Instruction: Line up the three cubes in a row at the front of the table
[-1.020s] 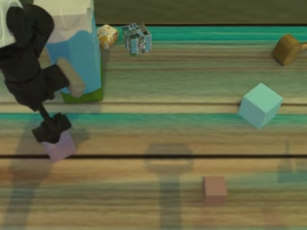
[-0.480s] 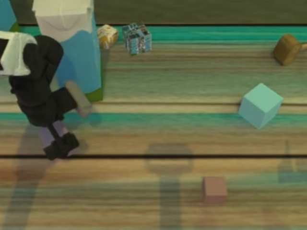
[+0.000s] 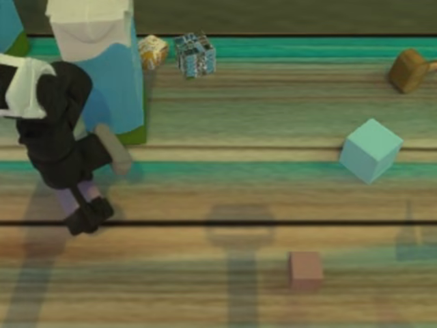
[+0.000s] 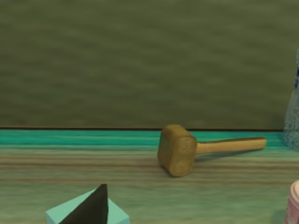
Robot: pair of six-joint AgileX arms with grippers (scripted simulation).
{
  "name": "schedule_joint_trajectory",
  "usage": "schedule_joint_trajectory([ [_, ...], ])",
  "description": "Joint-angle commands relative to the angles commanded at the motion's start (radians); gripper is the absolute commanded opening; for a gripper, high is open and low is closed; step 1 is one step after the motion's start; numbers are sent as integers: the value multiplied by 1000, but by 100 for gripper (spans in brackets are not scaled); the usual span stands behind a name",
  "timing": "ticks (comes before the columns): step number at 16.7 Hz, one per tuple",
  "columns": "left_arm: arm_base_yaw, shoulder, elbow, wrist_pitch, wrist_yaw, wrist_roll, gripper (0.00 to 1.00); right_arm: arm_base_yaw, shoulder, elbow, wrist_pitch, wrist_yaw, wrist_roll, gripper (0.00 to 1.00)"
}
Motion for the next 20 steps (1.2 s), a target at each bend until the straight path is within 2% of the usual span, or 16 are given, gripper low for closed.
schedule_joint_trajectory([
  [12,0,0,0,0,0,0,2,0,0,0,0,0,0,100],
  [20,0,0,0,0,0,0,0,0,0,0,0,0,0,100],
])
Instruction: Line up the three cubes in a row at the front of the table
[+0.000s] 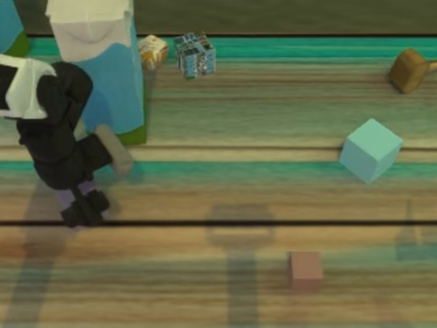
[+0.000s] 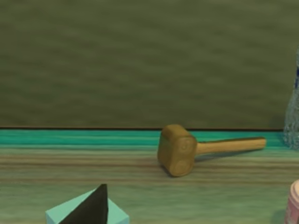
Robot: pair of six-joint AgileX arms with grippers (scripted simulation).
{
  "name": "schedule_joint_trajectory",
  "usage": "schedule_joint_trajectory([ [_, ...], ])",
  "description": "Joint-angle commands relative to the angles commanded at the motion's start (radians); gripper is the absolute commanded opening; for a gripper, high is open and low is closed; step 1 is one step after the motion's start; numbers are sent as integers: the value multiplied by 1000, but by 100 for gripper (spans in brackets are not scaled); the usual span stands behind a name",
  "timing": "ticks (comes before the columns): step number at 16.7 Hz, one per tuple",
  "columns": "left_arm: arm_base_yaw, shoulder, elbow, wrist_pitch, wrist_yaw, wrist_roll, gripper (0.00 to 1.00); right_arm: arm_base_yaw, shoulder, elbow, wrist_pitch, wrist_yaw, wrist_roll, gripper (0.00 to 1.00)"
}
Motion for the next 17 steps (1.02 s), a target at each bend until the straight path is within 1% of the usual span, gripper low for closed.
schedule_joint_trajectory([
  [1,0,-25,5,-20,10,-8,0,0,0,0,0,0,0,100],
  [4,2,-42,31,-61,10,-7,0,0,0,0,0,0,0,100],
  [10,17,-134,132,-262,9,-10,0,0,0,0,0,0,0,100],
  [14,18,-143,140,-274,9,-11,0,0,0,0,0,0,0,100],
  [17,-2,-136,144,-274,9,-11,0,0,0,0,0,0,0,100],
])
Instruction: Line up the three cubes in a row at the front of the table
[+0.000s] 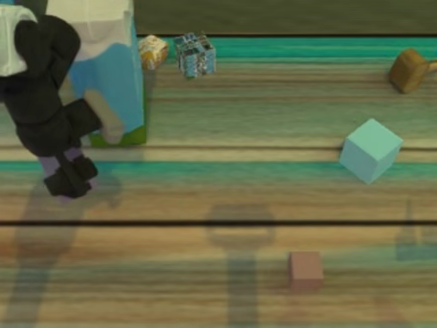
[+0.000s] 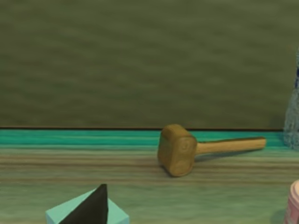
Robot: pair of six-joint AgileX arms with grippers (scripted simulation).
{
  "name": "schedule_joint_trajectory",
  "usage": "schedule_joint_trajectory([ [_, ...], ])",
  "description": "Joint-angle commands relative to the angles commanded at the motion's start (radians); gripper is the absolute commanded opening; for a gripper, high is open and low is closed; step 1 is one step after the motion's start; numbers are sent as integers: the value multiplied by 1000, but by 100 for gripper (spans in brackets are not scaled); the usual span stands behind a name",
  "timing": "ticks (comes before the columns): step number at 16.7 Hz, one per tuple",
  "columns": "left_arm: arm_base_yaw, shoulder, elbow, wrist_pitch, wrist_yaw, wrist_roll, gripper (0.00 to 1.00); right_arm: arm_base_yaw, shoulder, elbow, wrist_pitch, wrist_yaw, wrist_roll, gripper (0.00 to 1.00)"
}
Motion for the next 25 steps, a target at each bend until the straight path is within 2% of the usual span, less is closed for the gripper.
schedule_joint_trajectory([
  [4,-146,29,56,-31,1,-19,0,0,0,0,0,0,0,100],
  [11,-552,88,181,-109,5,-82,0,0,0,0,0,0,0,100],
  [14,-668,96,217,-127,5,-104,0,0,0,0,0,0,0,100],
  [16,-693,97,227,-131,4,-110,0,0,0,0,0,0,0,100],
  [21,-690,95,221,-125,5,-108,0,0,0,0,0,0,0,100],
  [25,-691,136,158,-18,5,-112,0,0,0,0,0,0,0,100],
])
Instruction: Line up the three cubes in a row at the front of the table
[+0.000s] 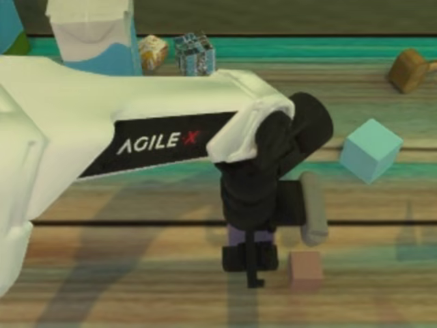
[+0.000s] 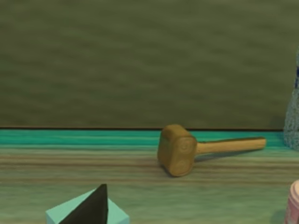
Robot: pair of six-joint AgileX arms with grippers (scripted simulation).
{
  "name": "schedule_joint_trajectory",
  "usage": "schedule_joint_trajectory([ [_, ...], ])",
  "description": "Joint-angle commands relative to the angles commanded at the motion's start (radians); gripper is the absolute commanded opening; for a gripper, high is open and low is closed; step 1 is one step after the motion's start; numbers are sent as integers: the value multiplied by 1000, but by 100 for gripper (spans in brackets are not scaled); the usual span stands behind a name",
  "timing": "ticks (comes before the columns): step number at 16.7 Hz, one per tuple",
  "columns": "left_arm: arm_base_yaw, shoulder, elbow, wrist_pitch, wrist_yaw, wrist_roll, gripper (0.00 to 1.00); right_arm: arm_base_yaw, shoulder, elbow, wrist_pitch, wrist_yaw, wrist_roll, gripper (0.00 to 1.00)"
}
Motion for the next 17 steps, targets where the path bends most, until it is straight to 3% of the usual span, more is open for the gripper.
schedule_joint_trajectory([
  [4,-6,53,-73,122,0,-1,0,0,0,0,0,0,0,100],
  [8,-6,57,-77,128,0,-1,0,0,0,0,0,0,0,100],
  [17,-6,57,-77,128,0,-1,68,0,0,0,0,0,0,100],
])
